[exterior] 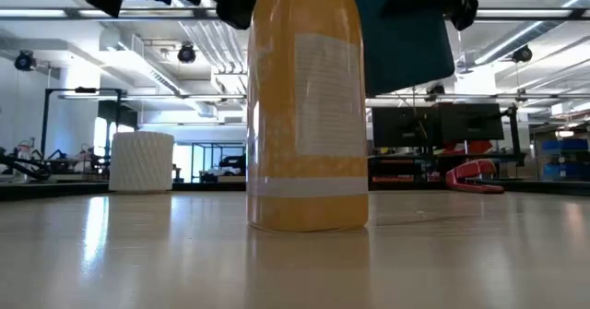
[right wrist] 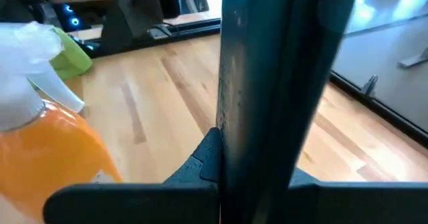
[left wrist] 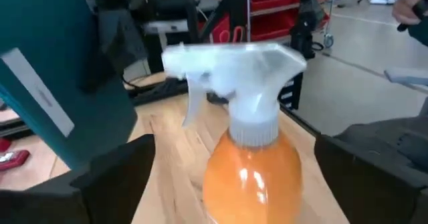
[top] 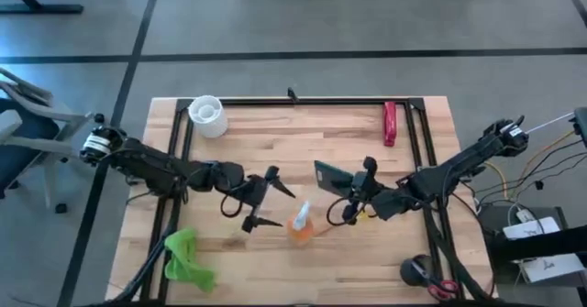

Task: Apply microfiber cloth
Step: Spray the blue tablet with the orange spray bottle

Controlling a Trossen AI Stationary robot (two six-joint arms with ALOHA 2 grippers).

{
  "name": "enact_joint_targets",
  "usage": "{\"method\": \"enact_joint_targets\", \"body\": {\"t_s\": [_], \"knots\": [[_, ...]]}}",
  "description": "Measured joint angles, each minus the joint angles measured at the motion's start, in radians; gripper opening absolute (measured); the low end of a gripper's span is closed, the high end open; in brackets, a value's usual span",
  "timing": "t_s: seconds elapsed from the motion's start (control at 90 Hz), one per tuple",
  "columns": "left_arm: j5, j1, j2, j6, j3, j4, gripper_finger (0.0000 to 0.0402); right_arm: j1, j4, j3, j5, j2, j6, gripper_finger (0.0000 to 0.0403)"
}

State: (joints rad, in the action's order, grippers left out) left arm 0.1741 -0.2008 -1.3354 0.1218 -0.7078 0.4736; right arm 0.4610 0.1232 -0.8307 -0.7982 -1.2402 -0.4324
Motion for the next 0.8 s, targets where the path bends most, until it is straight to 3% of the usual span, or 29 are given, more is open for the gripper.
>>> {"method": "enact_joint_targets", "body": {"t_s": [0.244, 0.511, 0.8], "knots": [[0.03, 0.004, -0.024, -0.004, -0.058, 0.003, 0.0397, -0.011, 0.008, 0.0, -0.001, -0.004, -0.002, 0.0003], [0.048, 0.008, -0.182, 0.002, -0.152, -0.006, 0.0398, -0.086, 0.031, 0.018, 0.021, -0.004, 0.04, 0.0003], [0.049, 0.008, -0.228, 0.031, -0.194, -0.001, 0.0398, -0.158, 0.022, 0.047, 0.091, -0.007, 0.041, 0.0003]]}}
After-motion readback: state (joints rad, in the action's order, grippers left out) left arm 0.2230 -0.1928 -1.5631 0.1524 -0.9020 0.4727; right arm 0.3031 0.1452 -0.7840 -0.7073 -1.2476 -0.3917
